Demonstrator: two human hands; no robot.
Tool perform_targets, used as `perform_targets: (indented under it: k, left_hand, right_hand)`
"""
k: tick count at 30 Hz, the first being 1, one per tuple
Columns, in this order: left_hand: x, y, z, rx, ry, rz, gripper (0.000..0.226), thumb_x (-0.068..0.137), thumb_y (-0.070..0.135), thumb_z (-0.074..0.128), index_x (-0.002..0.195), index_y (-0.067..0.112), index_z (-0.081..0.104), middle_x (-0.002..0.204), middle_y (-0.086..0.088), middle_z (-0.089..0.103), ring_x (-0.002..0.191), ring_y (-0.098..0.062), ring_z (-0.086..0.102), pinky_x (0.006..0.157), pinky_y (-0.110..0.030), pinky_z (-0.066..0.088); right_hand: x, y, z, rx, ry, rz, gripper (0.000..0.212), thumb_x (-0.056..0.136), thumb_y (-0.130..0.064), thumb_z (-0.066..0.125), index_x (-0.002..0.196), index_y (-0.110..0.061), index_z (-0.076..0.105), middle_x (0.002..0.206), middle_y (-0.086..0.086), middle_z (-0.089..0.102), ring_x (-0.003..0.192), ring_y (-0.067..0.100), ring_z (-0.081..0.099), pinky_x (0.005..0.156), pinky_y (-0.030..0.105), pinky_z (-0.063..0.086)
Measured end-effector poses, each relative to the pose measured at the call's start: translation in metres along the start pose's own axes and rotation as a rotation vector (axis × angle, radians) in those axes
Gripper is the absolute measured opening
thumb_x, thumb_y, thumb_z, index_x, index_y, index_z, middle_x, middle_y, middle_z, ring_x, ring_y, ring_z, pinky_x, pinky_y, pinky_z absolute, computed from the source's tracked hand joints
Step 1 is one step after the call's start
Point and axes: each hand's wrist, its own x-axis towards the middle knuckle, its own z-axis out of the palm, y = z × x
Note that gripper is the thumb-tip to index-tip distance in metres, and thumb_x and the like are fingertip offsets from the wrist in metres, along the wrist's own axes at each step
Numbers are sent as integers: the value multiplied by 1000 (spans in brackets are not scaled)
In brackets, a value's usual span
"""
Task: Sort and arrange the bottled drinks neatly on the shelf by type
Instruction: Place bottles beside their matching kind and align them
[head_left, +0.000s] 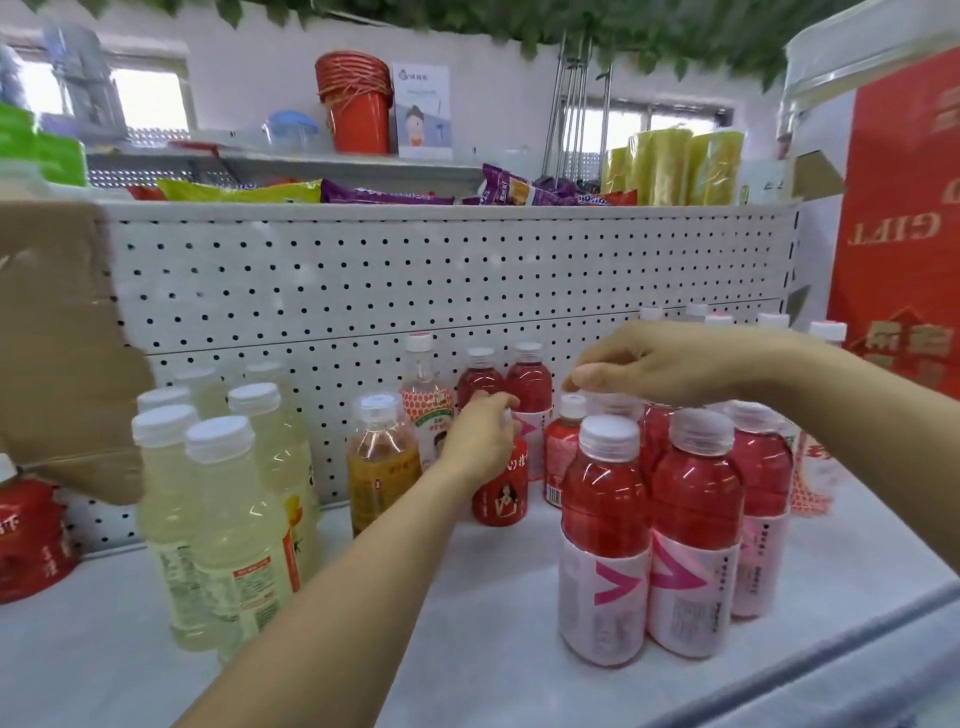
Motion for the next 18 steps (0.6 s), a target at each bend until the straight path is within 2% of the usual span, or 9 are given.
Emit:
perform_targets:
  k: [2, 4, 10, 14, 16, 18]
  left_hand:
    - [-4, 0, -3, 78, 7, 28, 35, 102, 13, 48, 135, 14, 59, 128, -9, 57, 101, -17, 55, 86, -29, 48]
    - [-15, 1, -10, 145, -15, 59, 35, 101, 11, 50, 134, 14, 61, 122, -9, 61, 107, -25, 60, 90, -35, 52]
    - [-72, 14, -49, 236, -110, 116, 36, 101, 17, 54, 137, 17, 59, 134, -5, 60, 124, -24, 55, 101, -35, 45]
    - [-93, 13, -74, 320, -124, 91, 34, 100, 20, 56, 134, 20, 62, 138, -2, 59, 124, -20, 54, 101, -35, 46]
    - [-92, 14, -79, 381, -151, 81, 34, 99, 21, 59, 133, 20, 63, 140, 0, 58, 127, -20, 53, 102, -35, 44]
    - [-87, 18, -78, 418, -164, 84, 36, 97, 21, 63, 132, 20, 64, 142, 0, 57, 128, -20, 53, 103, -35, 44]
  right_hand:
    - [7, -2, -3, -10, -40, 31, 30, 99, -46, 51, 108, -28, 74, 110, -9, 73, 107, 13, 65, 102, 40, 47]
    - [13, -1, -2, -64, -107, 40, 22, 97, -41, 54, 105, -35, 74, 104, -17, 73, 103, 8, 65, 101, 38, 49]
    - [24, 3, 9, -143, -181, 31, 21, 95, -30, 55, 101, -36, 75, 107, -10, 74, 107, 17, 67, 100, 43, 50]
    - [26, 5, 6, -172, -214, 33, 19, 96, -31, 56, 100, -36, 75, 108, -3, 74, 107, 21, 67, 99, 44, 50]
    - [28, 5, 3, -142, -231, 40, 18, 96, -33, 57, 101, -32, 75, 109, 2, 74, 107, 24, 67, 99, 43, 51]
    - [34, 5, -2, -62, -218, 75, 20, 98, -36, 57, 102, -26, 74, 108, -1, 73, 100, 19, 67, 92, 37, 55]
